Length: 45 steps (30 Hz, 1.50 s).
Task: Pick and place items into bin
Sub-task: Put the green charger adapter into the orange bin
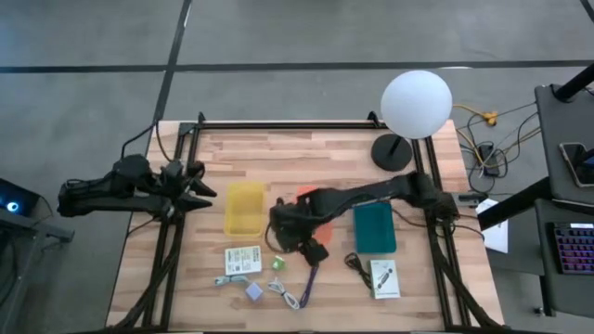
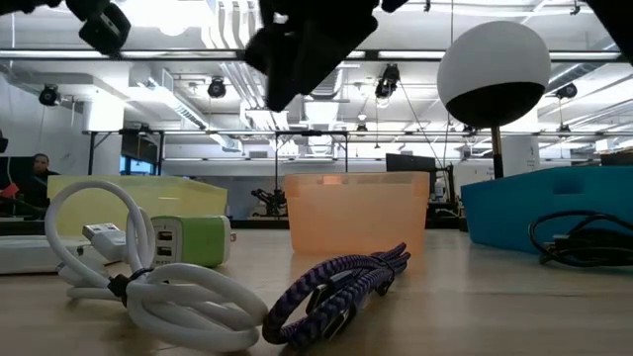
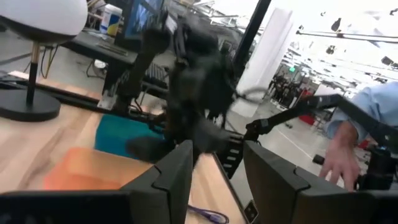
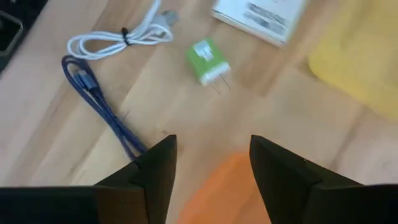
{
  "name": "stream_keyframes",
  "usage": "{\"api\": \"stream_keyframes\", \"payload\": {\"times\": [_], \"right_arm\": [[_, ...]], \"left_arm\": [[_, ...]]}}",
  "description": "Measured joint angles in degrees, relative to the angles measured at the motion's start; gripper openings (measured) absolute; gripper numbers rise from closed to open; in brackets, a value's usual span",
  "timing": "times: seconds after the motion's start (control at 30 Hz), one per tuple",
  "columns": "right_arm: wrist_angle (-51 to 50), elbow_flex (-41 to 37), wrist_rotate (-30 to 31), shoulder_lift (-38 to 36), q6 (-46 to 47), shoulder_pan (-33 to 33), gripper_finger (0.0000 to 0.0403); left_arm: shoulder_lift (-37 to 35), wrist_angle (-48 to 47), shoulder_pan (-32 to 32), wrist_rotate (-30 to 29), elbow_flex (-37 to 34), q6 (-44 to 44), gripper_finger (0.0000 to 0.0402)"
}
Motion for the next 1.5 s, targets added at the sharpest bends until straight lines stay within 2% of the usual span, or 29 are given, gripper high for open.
{"api": "stream_keyframes", "payload": {"times": [0.27,0.53,0.7,1.27,1.5], "right_arm": [[-1.4,10.0,1.1,8.1,-3.4,2.2,0.0221],[4.1,13.7,1.5,14.8,-4.3,3.3,0.0246],[4.6,13.7,5.5,16.2,-5.7,3.2,0.0256],[10.2,8.0,5.6,16.6,-7.6,3.6,0.0261],[11.6,6.8,5.6,16.9,-7.5,3.5,0.0248]], "left_arm": [[-0.9,-1.2,0.0,0.1,-0.7,0.0,0.0129],[-1.1,-5.1,0.0,0.4,-0.9,0.0,0.0129],[-1.2,-5.8,0.0,0.6,-1.0,0.0,0.0129],[-1.8,-6.1,0.0,0.6,-1.1,-0.1,0.0129],[-1.7,-6.1,0.0,0.6,-1.1,-0.1,0.0129]]}}
